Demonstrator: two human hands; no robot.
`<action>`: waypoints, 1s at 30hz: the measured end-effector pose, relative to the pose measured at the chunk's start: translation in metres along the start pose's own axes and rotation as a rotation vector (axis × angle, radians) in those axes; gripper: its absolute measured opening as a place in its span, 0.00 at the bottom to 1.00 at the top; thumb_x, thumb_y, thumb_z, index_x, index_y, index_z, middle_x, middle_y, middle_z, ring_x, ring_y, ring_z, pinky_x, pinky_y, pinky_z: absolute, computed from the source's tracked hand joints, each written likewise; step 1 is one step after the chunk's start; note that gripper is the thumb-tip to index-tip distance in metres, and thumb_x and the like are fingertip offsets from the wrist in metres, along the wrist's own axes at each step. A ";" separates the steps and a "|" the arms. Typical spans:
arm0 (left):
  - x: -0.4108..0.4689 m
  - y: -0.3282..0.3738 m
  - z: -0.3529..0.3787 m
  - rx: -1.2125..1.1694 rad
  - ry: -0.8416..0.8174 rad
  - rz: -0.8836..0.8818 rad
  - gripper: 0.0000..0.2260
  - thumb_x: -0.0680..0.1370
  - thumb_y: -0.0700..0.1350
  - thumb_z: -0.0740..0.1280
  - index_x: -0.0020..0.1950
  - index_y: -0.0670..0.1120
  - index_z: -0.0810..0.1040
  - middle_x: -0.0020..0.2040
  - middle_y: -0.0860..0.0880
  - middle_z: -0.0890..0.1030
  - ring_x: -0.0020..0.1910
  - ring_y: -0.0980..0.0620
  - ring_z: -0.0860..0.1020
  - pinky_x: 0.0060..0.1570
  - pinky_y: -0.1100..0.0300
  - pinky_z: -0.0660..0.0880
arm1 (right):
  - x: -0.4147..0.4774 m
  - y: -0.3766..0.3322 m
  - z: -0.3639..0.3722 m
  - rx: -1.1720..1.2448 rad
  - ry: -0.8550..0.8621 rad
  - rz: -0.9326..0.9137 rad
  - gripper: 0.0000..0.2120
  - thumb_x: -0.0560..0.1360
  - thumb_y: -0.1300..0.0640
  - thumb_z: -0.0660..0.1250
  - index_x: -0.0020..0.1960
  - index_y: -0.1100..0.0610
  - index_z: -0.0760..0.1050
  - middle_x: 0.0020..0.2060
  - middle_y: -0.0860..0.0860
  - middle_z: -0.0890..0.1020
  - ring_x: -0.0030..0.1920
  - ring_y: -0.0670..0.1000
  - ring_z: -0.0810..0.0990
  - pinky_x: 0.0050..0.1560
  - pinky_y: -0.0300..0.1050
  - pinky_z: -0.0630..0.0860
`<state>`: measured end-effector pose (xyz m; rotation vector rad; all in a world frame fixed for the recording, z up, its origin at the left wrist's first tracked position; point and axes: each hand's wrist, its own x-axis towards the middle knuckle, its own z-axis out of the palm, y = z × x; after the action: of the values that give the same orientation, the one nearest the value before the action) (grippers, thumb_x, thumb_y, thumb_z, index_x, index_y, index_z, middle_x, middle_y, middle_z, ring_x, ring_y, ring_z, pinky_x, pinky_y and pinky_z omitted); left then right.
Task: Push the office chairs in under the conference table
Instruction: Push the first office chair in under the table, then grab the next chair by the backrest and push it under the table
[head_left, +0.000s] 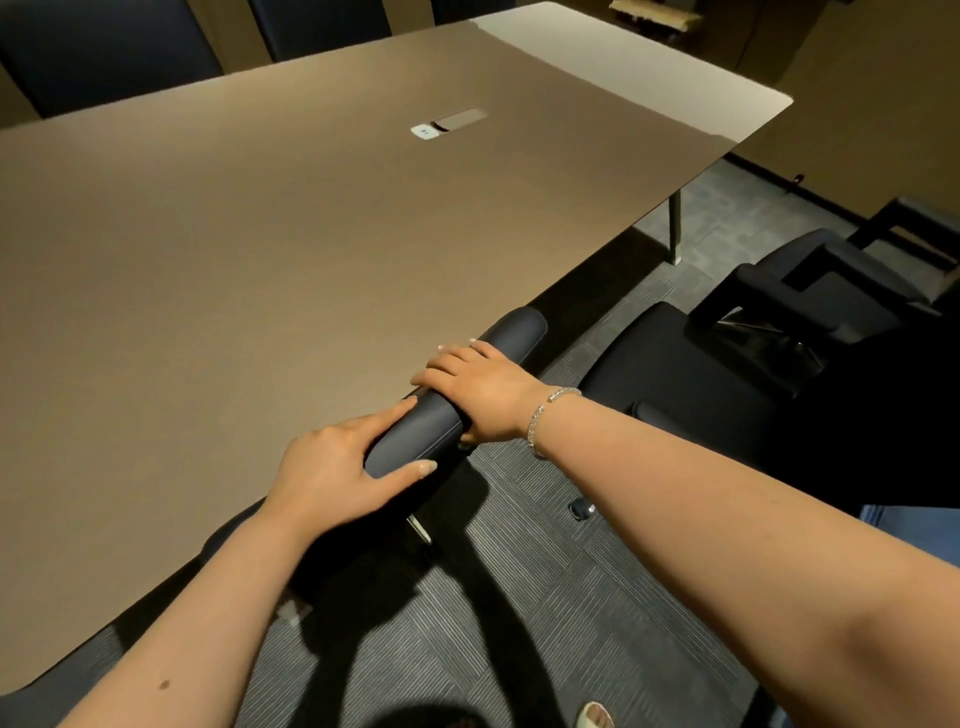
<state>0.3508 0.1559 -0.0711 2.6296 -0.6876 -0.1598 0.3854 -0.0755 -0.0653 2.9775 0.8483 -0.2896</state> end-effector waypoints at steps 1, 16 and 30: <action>-0.002 0.007 -0.002 -0.006 0.000 -0.017 0.36 0.68 0.78 0.58 0.73 0.65 0.67 0.63 0.59 0.81 0.57 0.51 0.81 0.46 0.56 0.77 | -0.013 0.002 -0.003 0.039 0.002 0.027 0.44 0.67 0.45 0.77 0.76 0.50 0.59 0.75 0.54 0.64 0.76 0.57 0.57 0.75 0.60 0.54; 0.068 0.351 0.083 -0.363 -0.103 0.390 0.33 0.74 0.69 0.63 0.76 0.58 0.66 0.77 0.54 0.67 0.76 0.55 0.62 0.72 0.55 0.63 | -0.405 0.172 -0.002 0.087 0.075 0.609 0.34 0.75 0.48 0.70 0.77 0.51 0.59 0.78 0.53 0.60 0.78 0.53 0.54 0.74 0.61 0.60; 0.129 0.676 0.227 -0.479 -0.279 0.425 0.30 0.79 0.58 0.66 0.78 0.52 0.62 0.77 0.50 0.66 0.74 0.50 0.65 0.68 0.52 0.69 | -0.663 0.370 -0.014 -0.022 0.033 0.876 0.36 0.72 0.70 0.65 0.76 0.50 0.62 0.76 0.53 0.63 0.77 0.54 0.59 0.75 0.55 0.58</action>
<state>0.1164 -0.5251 0.0065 1.9767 -1.1248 -0.5016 0.0291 -0.7337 0.0648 2.9783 -0.4772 -0.1795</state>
